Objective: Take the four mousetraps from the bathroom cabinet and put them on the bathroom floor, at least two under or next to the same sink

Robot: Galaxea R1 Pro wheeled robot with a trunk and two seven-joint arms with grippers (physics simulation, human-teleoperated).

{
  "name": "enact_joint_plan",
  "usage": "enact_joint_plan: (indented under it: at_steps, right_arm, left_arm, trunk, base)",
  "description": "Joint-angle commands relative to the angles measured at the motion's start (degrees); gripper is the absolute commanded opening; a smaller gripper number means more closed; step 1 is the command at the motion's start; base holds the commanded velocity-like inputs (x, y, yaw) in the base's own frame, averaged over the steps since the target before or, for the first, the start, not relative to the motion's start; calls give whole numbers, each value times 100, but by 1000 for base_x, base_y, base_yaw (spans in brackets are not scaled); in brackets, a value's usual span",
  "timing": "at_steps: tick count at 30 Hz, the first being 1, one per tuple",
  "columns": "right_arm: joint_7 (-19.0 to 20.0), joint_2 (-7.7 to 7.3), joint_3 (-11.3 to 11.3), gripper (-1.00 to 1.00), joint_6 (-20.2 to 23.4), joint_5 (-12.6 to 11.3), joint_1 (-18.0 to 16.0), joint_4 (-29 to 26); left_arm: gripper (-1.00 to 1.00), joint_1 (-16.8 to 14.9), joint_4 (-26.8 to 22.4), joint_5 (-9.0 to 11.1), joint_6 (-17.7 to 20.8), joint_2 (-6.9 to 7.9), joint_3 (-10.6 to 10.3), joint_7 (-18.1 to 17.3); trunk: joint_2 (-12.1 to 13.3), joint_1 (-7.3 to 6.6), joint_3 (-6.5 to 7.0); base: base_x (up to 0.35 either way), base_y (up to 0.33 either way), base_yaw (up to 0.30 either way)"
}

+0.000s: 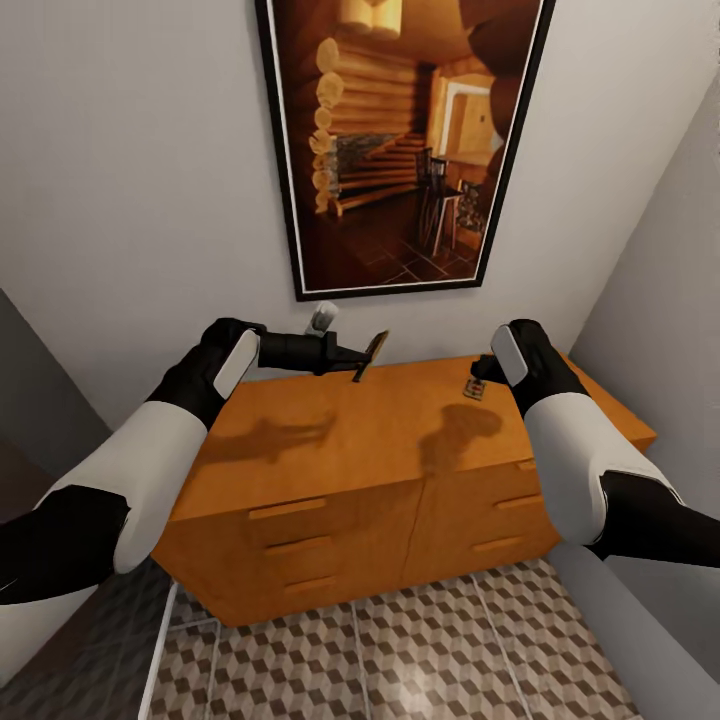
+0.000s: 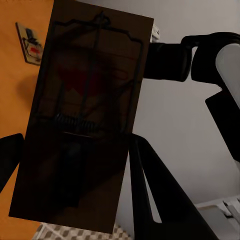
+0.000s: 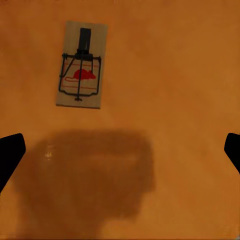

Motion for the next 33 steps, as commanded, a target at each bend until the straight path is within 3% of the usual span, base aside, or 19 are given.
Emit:
enact_joint_plan:
  at_steps: [1,9,25,33]
  right_arm:
    - [-55,4,-18,100,1,-99,-4,-6]
    - [-59,4,-13,100,-151,-238,-4,-3]
    - [-65,4,-8,100,-475,-229,-4,289]
    - [-59,4,-3,100,-645,-230,-11,424]
  left_arm:
    - [-100,-6,1,-23,3,1,-5,-29]
    - [-100,-6,1,-25,3,0,-5,-27]
    - [-100,-6,-34,-26,3,0,-5,-42]
    - [-100,-6,-393,-23,9,7,-1,-51]
  trunk:
    - [-5,1,-7]
    - [-5,1,-7]
    - [-5,1,-7]
    - [-5,1,-7]
  base:
    - [16,-78,0]
    - [6,-30,0]
    - [0,-1,0]
    - [0,0,0]
